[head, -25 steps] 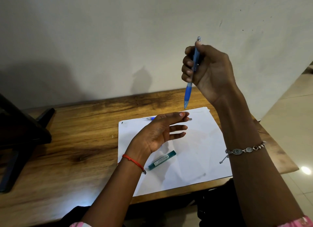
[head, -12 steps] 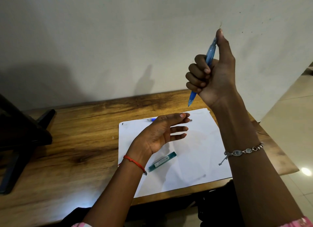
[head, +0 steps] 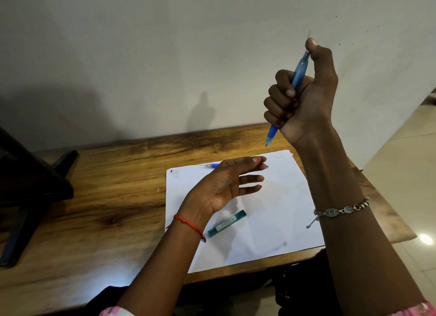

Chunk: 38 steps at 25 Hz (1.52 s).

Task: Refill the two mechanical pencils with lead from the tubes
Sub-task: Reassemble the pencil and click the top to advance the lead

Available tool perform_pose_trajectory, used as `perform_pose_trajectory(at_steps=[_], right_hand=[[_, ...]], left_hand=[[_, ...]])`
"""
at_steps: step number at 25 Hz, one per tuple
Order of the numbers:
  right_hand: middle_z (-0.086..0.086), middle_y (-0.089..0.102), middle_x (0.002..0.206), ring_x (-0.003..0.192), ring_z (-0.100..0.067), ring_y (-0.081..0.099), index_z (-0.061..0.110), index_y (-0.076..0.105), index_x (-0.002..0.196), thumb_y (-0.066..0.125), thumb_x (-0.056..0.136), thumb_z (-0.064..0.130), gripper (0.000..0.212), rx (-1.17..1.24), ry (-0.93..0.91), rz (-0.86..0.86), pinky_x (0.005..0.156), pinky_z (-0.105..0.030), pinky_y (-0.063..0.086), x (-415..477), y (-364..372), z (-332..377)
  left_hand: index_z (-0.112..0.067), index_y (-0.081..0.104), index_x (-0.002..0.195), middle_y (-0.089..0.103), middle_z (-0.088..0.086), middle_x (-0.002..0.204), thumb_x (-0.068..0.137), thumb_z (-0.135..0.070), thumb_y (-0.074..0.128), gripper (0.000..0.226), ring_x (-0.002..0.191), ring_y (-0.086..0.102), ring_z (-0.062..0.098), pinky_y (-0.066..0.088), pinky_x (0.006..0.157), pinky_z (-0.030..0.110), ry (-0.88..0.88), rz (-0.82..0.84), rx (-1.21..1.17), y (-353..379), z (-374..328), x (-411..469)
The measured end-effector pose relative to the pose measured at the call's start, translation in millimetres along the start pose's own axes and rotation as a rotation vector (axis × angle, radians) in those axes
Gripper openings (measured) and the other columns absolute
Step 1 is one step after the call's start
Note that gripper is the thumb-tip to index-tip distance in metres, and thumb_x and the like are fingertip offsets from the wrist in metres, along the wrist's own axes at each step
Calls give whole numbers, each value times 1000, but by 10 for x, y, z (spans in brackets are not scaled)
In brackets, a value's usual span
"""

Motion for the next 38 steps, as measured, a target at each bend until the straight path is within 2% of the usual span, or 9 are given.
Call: perform_pose_trajectory(at_steps=[12,17,38], right_hand=[[6,13,37,35,-10,8,16,22,46,29,89,54,58,42,6,-29,41,-17,9,1,-31,8],[6,16,36,35,-10,10,15,23,48,28,89,59,60,36,-2,-8,40,-18,10,0,-11,-10],[6,14,37,39,-12,5,15,26,47,27,89,53,57,48,6,-8,43,-19,7,16,-29,-5]], left_hand=[[-20,69,89,71,-10,75,89,-22,54,15,66,65,7,56,65,22,-4,1,6,1,-15,2],[-19,69,88,71,-10,74,89,-21,54,15,65,65,7,57,66,22,-1,0,-3,-7,-26,-4],[-19,69,88,70,-10,74,89,-21,54,15,65,65,7,56,66,22,1,-13,-4,0,-42,-14]])
Point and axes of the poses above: each hand's wrist, its own x-axis towards the middle knuckle, its own y-axis out of the palm, z = x × y, the point moved 7 cm from there along x, towards the middle knuckle
